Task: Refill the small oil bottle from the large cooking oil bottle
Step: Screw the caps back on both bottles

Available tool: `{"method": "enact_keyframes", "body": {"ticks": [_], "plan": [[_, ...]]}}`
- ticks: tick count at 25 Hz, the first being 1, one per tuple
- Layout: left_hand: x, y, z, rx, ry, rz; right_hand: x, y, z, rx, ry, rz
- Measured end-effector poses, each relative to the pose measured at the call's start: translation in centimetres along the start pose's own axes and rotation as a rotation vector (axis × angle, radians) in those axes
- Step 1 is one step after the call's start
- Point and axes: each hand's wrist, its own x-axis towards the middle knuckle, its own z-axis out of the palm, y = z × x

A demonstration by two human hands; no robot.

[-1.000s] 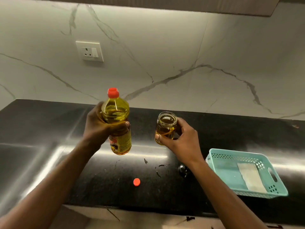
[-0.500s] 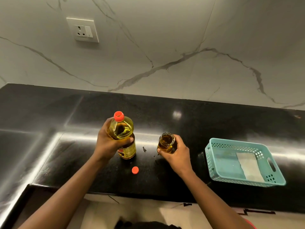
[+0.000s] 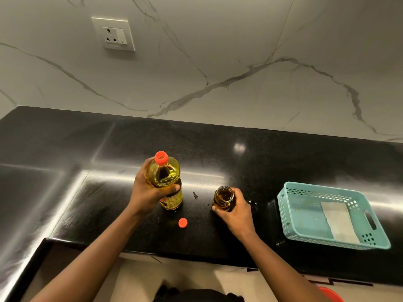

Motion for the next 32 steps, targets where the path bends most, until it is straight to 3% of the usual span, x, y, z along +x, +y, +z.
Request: {"method": "enact_keyframes", "body": {"ticks": [7, 10, 13, 16, 19, 25, 28, 30, 32], "plan": [[-0.6, 0.3, 0.2, 0.052, -0.035, 0.045, -0.3, 0.6, -0.1, 0.042, -0.034, 0.030], [-1.2, 1.5, -0.2, 0.022, -0.067, 0.076, -3.2, 0.5, -1.0, 0.106, 0.064, 0.063], [-1.1, 3.2, -0.7, 0.023, -0.069, 0.121, -7.4, -0.1, -0.8, -0.107, 0.159, -0.124], [-0.7, 4.2, -0.5, 0.041, -0.066, 0.147, -7.7, -2.4, 1.6, -0.289, -0.140, -0.286], [-0.8, 4.0, -0.6, 0.021, -0.069, 0.135, -5.0, -4.8, 5.2, -0.446, -0.373, -0.311], [-0.6, 3.2, -0.8, 0.027, -0.056, 0.128, -3.1, -5.5, 8.5, -0.609, -0.422, -0.333], [-0.5, 3.4, -1.0, 0.012, -0.071, 0.114, -2.7, -7.1, 6.9, -0.480, -0.348, -0.245], [-0.5, 3.2, -0.9, -0.002, -0.074, 0.119, -1.7, -10.7, 4.2, -0.225, -0.205, -0.162], [-0.5, 3.0, -0.8, 0.001, -0.071, 0.138, -0.4, -15.9, 0.8, -0.022, -0.134, -0.190]]}}
